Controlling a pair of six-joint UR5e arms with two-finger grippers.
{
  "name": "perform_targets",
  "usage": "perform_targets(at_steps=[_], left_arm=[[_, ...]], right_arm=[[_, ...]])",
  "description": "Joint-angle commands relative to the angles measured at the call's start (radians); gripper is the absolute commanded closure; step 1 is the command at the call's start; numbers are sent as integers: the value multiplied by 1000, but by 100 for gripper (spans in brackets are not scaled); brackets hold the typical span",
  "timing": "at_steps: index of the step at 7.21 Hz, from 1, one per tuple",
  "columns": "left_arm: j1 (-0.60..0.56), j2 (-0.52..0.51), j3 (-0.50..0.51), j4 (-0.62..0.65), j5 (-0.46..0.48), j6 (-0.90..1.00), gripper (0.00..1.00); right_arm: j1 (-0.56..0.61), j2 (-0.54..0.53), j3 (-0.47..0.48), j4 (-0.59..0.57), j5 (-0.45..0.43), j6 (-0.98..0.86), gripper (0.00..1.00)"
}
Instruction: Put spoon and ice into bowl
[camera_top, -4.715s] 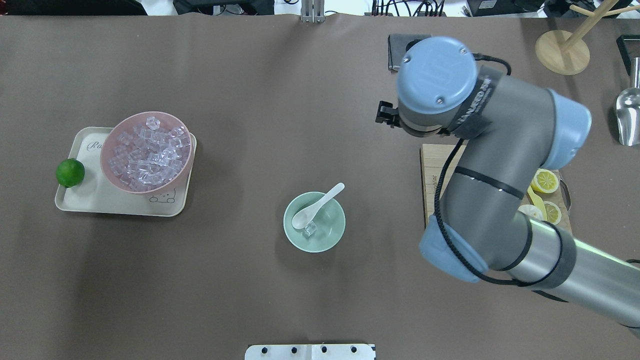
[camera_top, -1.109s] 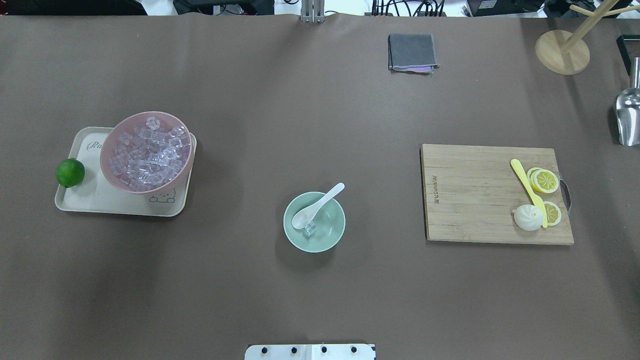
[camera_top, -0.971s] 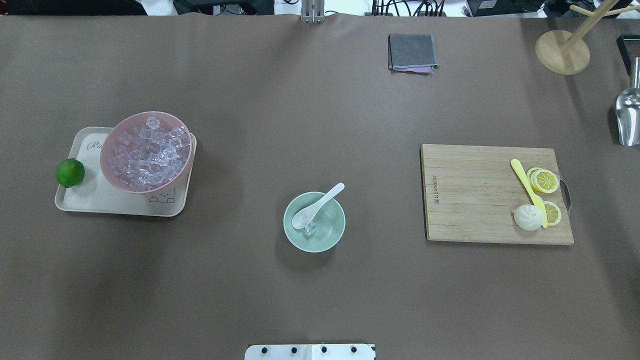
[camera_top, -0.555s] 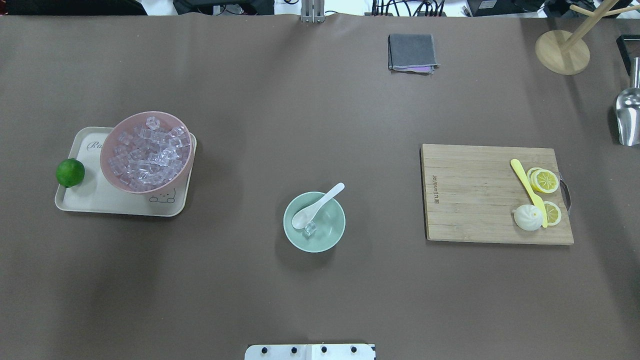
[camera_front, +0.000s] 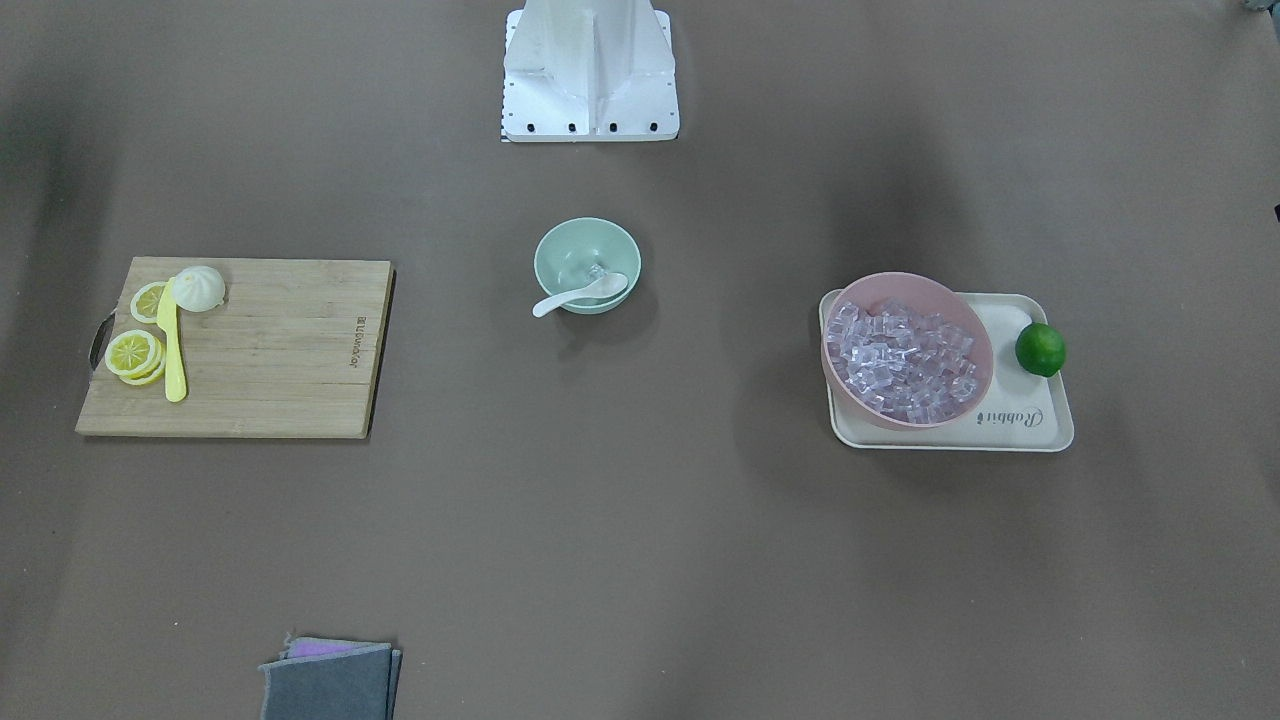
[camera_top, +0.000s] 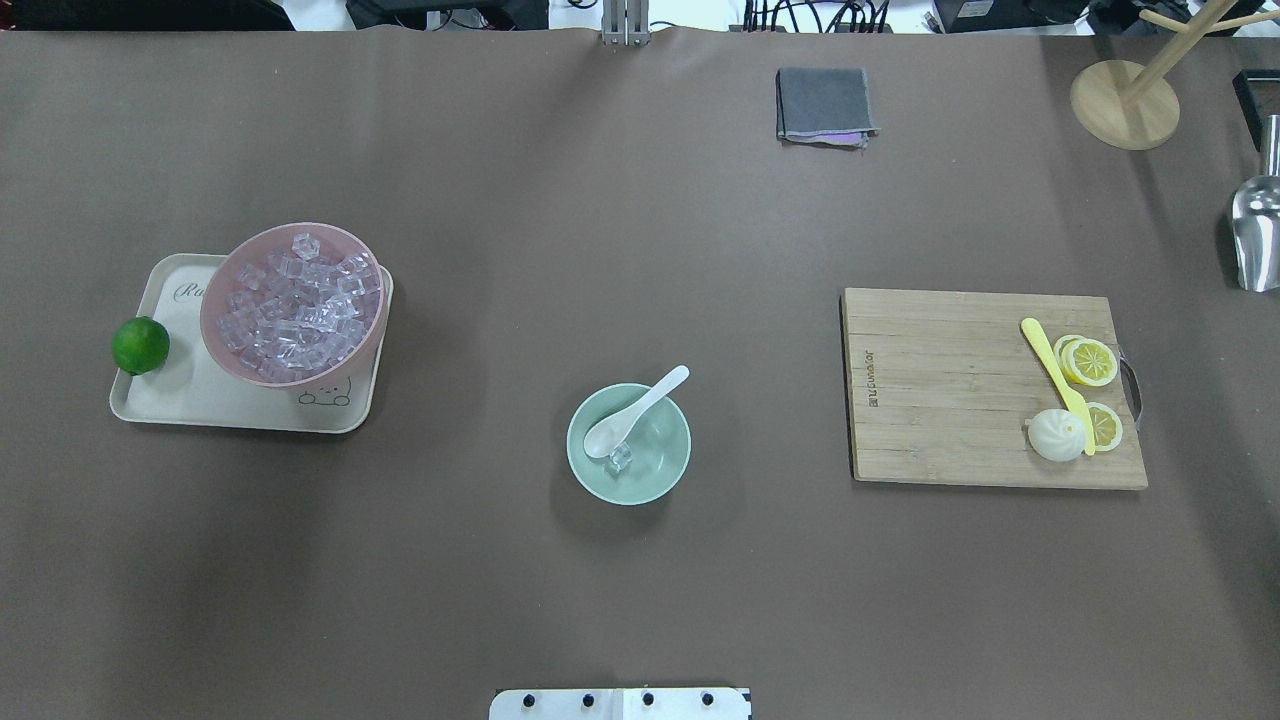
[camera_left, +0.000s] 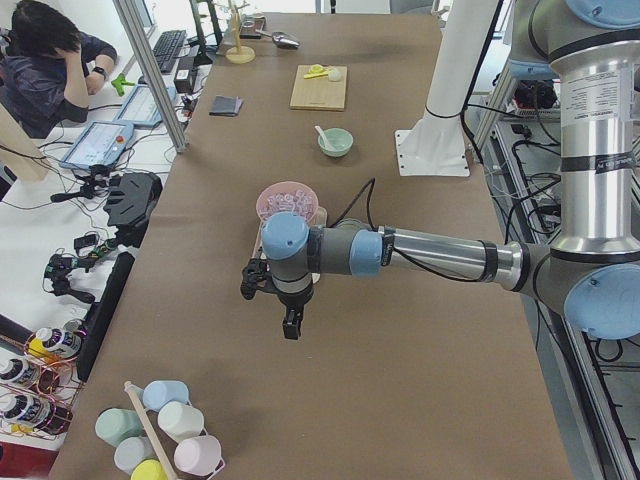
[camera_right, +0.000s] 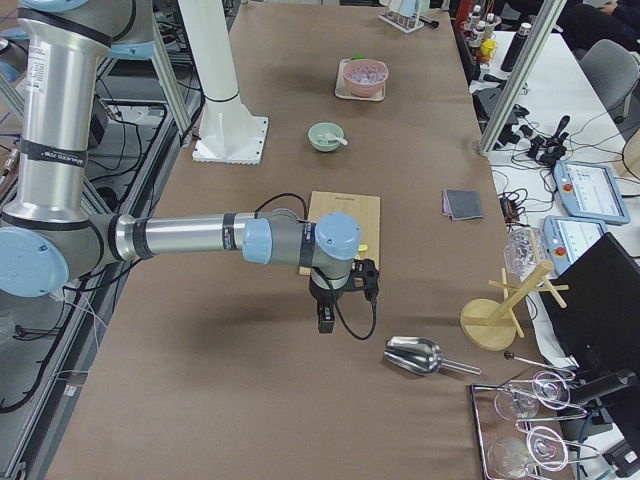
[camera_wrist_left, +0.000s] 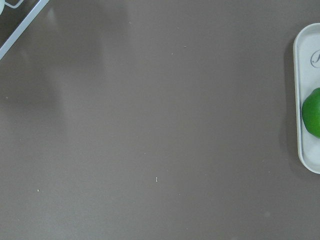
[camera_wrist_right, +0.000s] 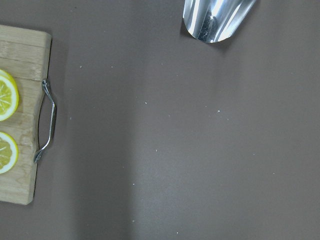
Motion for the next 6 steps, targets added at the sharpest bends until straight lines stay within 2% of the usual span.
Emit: perform_targets(at_steps=[1, 6], left_arm=[[0, 0, 0, 0, 1, -1, 1], [0, -2, 2, 0, 0, 1, 1]], right_arm=[[-1, 0, 0, 0, 9, 0, 0], [-9, 0, -1, 0, 17, 0, 0]])
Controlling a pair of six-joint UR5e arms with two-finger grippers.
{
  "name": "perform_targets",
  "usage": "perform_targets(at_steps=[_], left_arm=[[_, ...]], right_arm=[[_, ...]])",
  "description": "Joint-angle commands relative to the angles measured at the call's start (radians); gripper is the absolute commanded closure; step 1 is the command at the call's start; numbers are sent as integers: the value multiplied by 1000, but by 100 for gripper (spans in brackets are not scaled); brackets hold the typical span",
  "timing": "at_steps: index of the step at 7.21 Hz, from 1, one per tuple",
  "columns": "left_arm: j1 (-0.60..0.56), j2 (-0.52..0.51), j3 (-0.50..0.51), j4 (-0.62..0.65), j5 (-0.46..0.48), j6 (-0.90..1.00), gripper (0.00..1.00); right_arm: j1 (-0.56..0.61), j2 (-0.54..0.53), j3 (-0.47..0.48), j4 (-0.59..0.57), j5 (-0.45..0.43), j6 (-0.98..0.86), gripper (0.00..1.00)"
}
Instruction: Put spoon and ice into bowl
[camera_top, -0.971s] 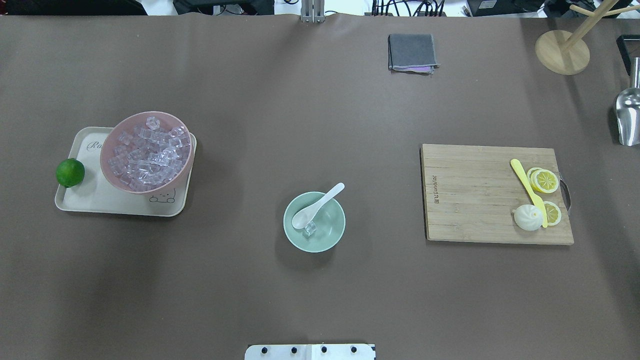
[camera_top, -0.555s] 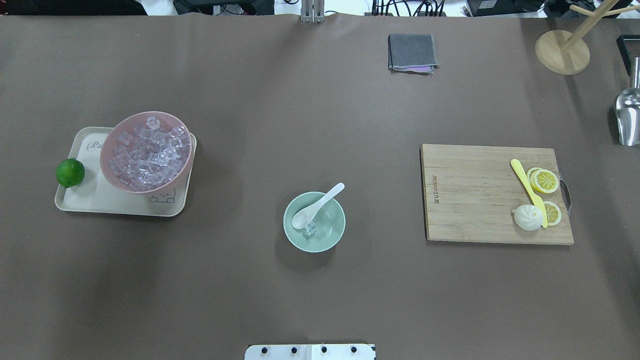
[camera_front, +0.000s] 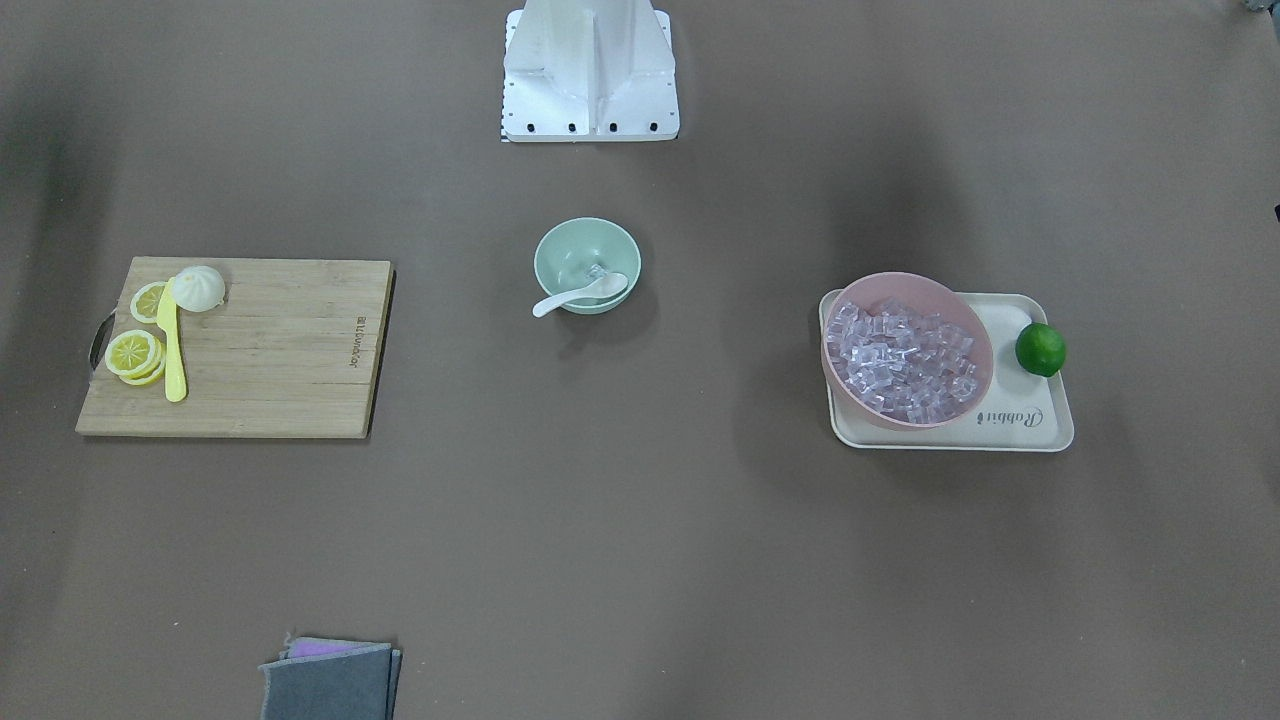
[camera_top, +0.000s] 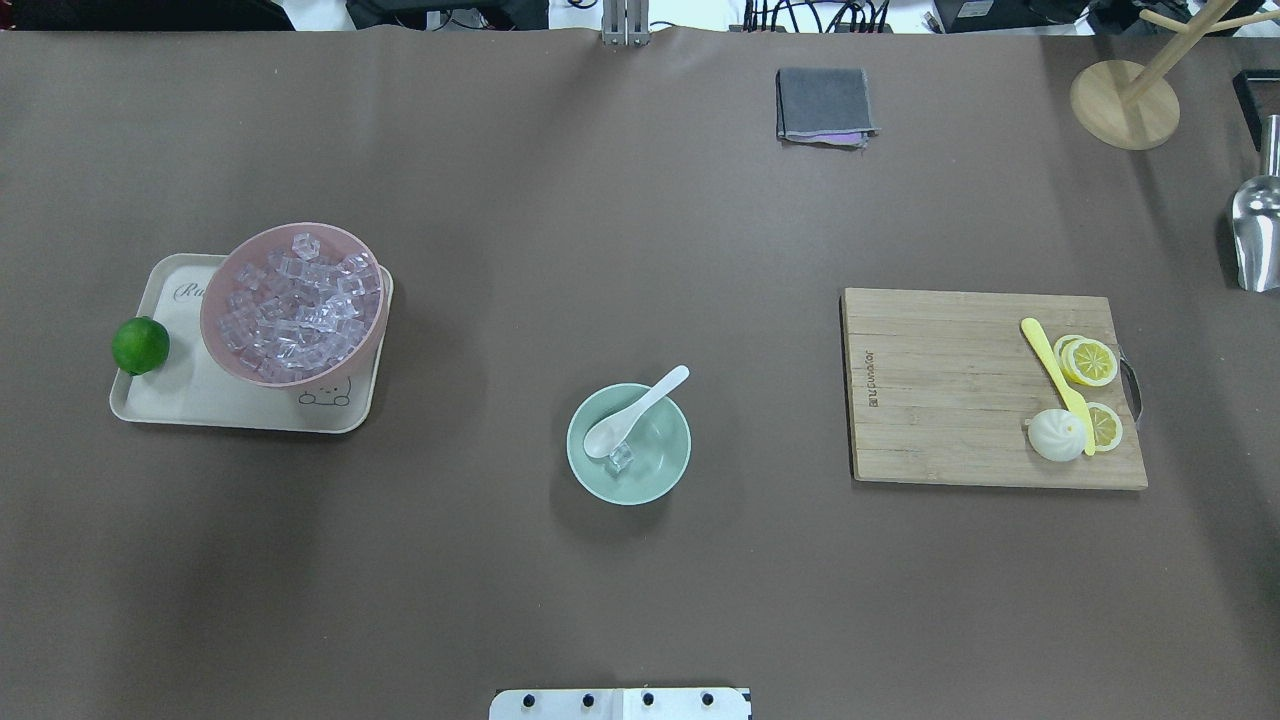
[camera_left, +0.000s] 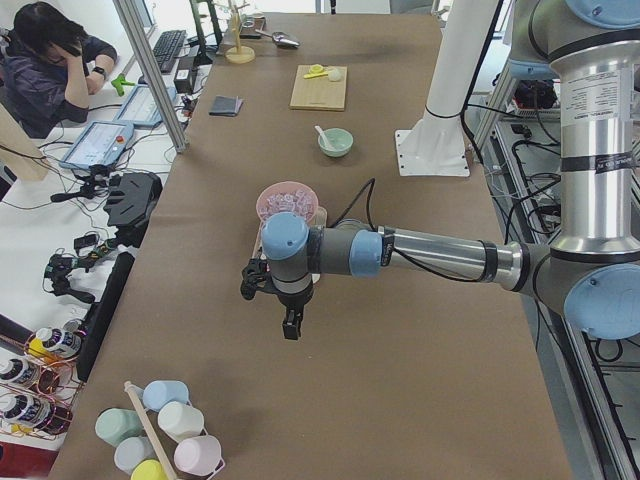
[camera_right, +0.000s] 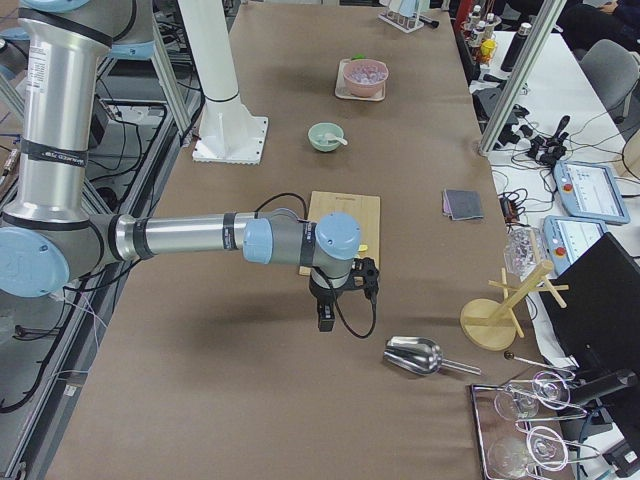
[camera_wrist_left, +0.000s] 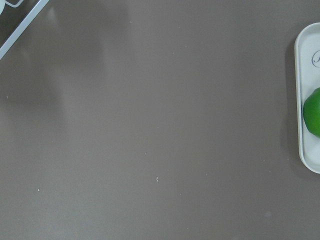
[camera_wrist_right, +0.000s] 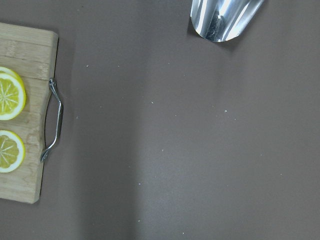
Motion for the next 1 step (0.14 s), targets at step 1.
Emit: perform_targets(at_steps=[1], left_arm=[[0, -1, 0, 0, 0, 0, 1]], right_arm=[[-4, 0, -1, 0, 2, 0, 0]])
